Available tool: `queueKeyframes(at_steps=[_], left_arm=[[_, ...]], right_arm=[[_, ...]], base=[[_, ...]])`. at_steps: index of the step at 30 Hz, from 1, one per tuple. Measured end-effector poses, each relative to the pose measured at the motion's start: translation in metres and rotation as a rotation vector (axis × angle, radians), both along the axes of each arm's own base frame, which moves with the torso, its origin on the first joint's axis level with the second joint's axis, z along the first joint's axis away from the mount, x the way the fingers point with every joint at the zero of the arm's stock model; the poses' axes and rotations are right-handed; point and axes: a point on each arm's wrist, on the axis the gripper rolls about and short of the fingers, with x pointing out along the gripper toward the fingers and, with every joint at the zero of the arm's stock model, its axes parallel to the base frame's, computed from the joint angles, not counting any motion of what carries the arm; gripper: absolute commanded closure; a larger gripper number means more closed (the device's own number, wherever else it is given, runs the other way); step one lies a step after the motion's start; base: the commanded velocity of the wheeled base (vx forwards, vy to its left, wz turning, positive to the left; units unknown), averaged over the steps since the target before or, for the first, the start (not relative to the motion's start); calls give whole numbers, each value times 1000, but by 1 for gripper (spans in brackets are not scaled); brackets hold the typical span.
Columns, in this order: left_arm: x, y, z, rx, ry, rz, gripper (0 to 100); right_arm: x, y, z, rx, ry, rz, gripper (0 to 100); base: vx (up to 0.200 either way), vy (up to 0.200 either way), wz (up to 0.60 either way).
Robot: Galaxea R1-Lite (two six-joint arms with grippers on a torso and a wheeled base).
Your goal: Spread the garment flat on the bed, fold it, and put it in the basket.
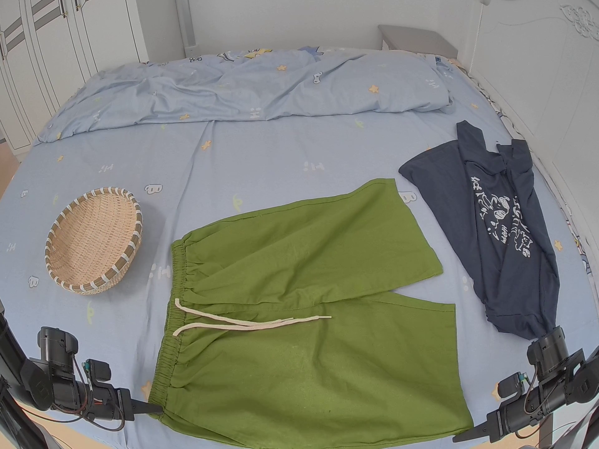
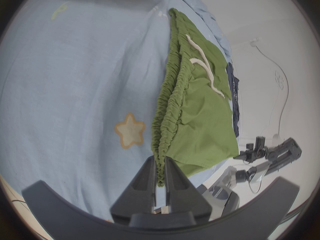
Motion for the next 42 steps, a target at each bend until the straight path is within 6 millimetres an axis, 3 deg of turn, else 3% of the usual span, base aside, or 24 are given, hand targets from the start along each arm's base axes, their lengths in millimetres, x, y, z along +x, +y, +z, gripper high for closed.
queueKeyframes(at_steps=[11, 21, 25, 30, 38, 42], left_arm=[[-18, -1, -2, 84, 56, -118, 100], [-11, 1, 4, 38, 123, -14, 100], [-1, -1, 18, -21, 215, 67, 100], [21, -4, 49, -66, 239, 115, 100], [49, -6, 95, -92, 171, 142, 100], [64, -6, 112, -109, 148, 167, 100]], right_arm=[[-16, 0, 10, -1, 10, 28, 100], [-10, 0, 19, 17, -64, 15, 100], [3, 1, 29, 30, -129, -6, 100], [29, 3, 52, 45, -209, -30, 100], [90, 8, 118, 81, -425, -63, 100], [118, 10, 142, 91, -495, -75, 100]], base=[[0, 0, 0], [0, 0, 0], [0, 0, 0], [0, 0, 0], [0, 0, 0], [0, 0, 0]])
